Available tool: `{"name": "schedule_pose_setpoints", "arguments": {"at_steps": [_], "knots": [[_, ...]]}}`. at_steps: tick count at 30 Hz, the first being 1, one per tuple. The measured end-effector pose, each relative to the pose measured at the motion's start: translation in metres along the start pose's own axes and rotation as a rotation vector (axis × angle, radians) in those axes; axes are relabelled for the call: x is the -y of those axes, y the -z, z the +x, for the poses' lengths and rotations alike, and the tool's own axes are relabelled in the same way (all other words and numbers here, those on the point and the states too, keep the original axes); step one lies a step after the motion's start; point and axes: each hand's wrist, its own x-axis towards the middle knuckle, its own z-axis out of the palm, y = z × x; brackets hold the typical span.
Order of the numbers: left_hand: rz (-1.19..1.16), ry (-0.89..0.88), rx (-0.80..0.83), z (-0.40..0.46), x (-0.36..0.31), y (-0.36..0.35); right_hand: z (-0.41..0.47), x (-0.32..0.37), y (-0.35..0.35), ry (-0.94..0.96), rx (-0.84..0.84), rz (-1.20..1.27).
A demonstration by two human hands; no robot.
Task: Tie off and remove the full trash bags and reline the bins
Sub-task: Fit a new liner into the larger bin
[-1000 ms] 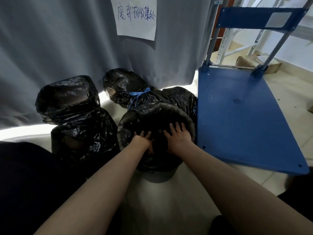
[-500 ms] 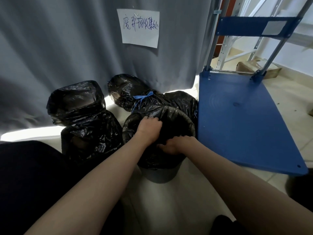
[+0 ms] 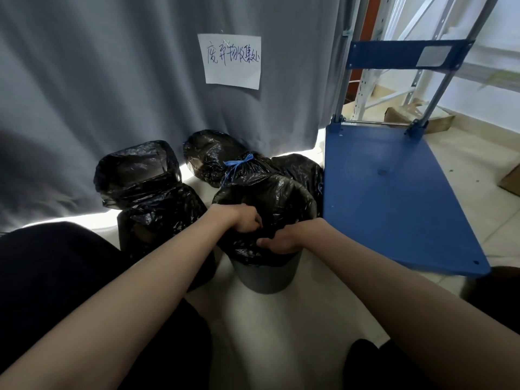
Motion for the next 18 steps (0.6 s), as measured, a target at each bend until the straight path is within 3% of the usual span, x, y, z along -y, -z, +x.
{"name": "schedule_pose_setpoints", "arguments": {"at_steps": [2, 9, 15, 18], "knots": [[-0.023, 0.016, 0.084, -0.014, -0.002, -0.004, -0.005, -0.001, -0.006, 0.004, -0.002, -0.033], [0.016, 0.138, 0.061, -0.043, 0.008, -0.030, -0.022, -0.014, -0.006, -0.038, -0.104, -0.160], [0.123, 0.112, 0.002, -0.049, 0.019, -0.043, -0.029, -0.022, -0.007, -0.054, -0.132, -0.266], [0.157, 0.056, -0.131, -0.048, 0.020, -0.046, -0.027, -0.022, -0.008, -0.053, -0.213, -0.290]]}}
